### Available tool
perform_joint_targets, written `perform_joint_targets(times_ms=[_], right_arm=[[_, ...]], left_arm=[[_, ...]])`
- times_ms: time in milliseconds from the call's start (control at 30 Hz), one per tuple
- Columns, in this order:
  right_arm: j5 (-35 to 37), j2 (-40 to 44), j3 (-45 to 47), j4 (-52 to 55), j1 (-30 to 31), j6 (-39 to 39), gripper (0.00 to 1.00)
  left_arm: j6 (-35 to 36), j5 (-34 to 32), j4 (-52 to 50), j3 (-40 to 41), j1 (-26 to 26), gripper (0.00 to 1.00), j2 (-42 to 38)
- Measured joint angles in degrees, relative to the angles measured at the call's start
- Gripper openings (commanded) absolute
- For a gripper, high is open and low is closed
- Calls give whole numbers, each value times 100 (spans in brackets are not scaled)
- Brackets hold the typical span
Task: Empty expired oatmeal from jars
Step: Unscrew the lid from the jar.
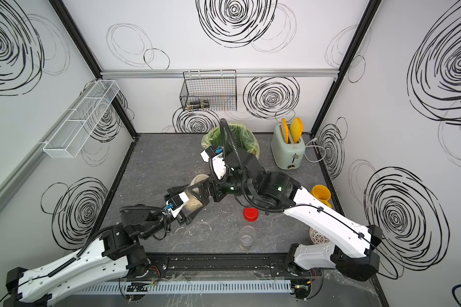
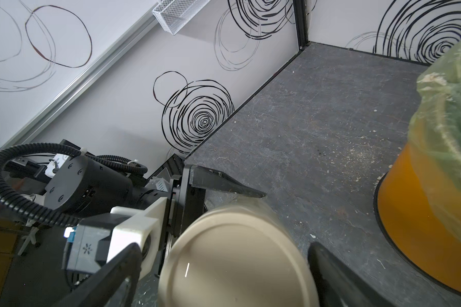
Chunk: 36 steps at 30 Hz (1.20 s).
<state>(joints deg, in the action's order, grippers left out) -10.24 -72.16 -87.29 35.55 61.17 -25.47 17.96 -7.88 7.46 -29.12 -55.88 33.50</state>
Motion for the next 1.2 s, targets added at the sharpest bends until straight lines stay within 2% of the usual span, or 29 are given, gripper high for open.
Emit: perform_joint_targets(times_ms=[233, 667, 967, 1133, 1200], right_arm=[[42, -52, -63, 149, 37, 55, 97], [50, -337, -363, 461, 50, 737, 70], [-826, 26, 175, 181, -85, 2653, 68], [-1464, 269, 592, -9, -267, 3703, 74], [-1698, 289, 638, -33, -350, 4030, 83]], left_arm=[[9, -11, 0, 35, 0, 0, -15], [4, 24, -26, 42, 44, 0, -72], [-61, 481, -214, 42, 52, 0, -138], [-79, 782, -400, 42, 39, 0, -186], [-103, 846, -446, 42, 37, 0, -234]])
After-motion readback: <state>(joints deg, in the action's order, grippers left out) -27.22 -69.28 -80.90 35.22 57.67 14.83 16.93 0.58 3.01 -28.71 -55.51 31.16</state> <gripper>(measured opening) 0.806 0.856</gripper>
